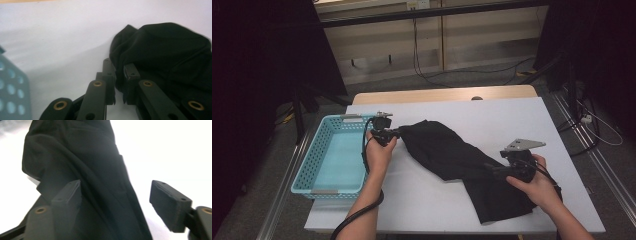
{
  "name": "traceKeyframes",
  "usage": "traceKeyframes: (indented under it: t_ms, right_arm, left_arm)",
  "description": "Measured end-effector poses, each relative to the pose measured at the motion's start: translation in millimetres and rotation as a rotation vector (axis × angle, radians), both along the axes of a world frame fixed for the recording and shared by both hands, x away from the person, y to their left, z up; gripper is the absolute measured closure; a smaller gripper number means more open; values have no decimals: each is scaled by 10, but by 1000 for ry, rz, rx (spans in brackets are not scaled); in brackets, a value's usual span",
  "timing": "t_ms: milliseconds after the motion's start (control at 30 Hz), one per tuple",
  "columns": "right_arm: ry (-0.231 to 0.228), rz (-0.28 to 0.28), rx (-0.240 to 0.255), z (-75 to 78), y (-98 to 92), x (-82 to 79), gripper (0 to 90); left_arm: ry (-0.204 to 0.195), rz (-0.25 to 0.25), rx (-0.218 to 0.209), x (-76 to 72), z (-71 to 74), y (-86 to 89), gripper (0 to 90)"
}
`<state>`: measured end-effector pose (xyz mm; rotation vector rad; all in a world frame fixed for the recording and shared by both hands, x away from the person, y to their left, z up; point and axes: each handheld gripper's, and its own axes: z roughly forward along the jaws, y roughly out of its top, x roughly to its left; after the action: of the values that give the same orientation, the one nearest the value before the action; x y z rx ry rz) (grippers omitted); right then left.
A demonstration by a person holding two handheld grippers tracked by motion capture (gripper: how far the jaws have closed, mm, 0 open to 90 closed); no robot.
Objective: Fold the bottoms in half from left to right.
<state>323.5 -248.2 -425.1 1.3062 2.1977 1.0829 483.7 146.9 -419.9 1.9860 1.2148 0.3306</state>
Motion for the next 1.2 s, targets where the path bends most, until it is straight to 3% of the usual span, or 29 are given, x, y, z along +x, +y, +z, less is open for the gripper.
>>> traceKeyframes:
  t_ms: [367,400,500,633,800,833,867,933,1000,1200]
  right_arm:
    - [42,-64,-16,-19,-295,-162,354]
    - [49,-73,-15,-29,-317,-174,372]
    - [66,-79,-14,-71,-364,-202,422]
    - [100,-79,-20,-131,-395,-209,575]
    - [134,-78,-21,-192,-442,-197,731]
    - [135,-80,-24,-200,-444,-195,761]
    - [138,-81,-25,-206,-444,-191,789]
    - [152,-72,-21,-219,-448,-175,864]
    - [159,-54,-10,-217,-458,-160,885]
    - [148,-68,-15,-179,-571,-76,889]
  left_arm:
    - [-2,-21,-2,-95,-26,-39,754]
    - [-1,-22,0,-102,-28,-44,704]
    - [-30,-17,18,-138,-20,-74,418]
    - [-56,-52,22,-228,3,-132,267]
    - [-81,-77,-1,-378,-12,-209,229]
    - [-85,-97,16,-393,-19,-205,226]
    - [-86,-91,-7,-413,-41,-224,222]
    - [-84,-105,-7,-438,-78,-228,219]
    - [-68,-123,18,-444,-102,-235,216]
    - [-76,-131,16,-486,-99,-226,210]
